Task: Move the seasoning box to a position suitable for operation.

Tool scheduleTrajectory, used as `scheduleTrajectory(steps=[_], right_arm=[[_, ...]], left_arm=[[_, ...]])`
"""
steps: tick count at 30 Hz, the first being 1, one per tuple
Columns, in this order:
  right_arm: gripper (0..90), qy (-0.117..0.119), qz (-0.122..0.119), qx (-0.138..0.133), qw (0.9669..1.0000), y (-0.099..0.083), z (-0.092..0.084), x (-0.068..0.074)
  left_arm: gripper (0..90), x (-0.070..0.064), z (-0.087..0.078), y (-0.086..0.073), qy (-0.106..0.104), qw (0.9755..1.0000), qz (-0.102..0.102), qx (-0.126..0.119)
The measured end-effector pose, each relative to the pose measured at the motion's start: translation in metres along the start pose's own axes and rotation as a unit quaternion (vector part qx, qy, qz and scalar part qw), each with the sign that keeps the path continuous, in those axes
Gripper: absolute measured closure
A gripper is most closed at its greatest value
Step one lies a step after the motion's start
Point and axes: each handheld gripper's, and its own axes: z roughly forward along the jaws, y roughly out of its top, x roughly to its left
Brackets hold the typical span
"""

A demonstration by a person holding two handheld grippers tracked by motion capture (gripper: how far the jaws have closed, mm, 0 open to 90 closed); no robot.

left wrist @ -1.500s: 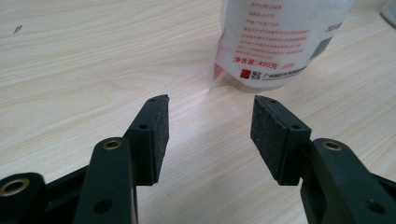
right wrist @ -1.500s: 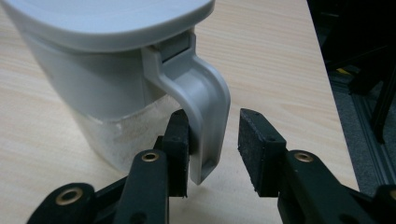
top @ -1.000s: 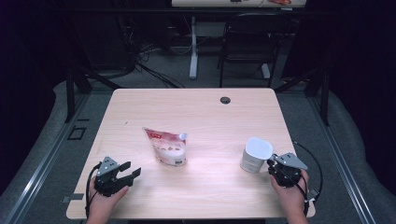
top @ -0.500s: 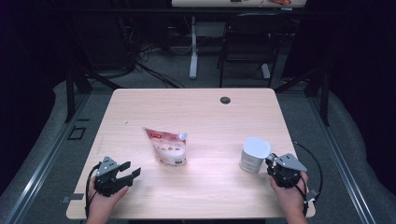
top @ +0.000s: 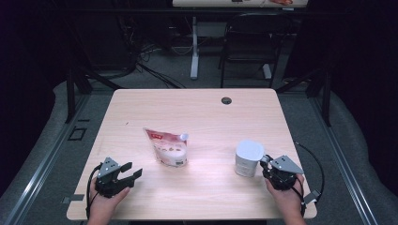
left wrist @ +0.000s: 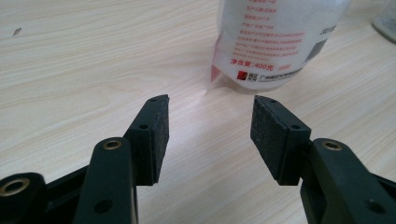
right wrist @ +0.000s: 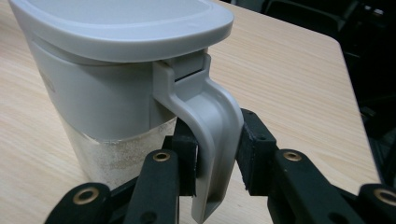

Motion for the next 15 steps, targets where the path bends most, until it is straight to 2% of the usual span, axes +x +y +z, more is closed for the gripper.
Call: scheduleTrajectory(steps=[10, 12, 13, 15], right_arm=[[71.6, 0.059, -0.028, -0.017, 0.9977, 0.009, 0.003, 0.027], [71.6, 0.073, -0.037, -0.016, 0.9965, 0.01, 0.004, 0.035], [71.6, 0.073, -0.037, -0.016, 0.9965, 0.01, 0.004, 0.035], [71.6, 0.095, -0.048, -0.018, 0.9942, 0.013, 0.006, 0.044]], left_arm=[[47.9, -0.015, 0.0, 0.004, -0.02, 0.9997, 0.011, -0.006], [48.2, -0.019, 0.001, 0.005, -0.026, 0.9995, 0.013, -0.009], [48.3, -0.019, 0.001, 0.005, -0.026, 0.9995, 0.013, -0.009], [48.6, -0.027, 0.003, 0.006, -0.033, 0.9992, 0.024, -0.008]])
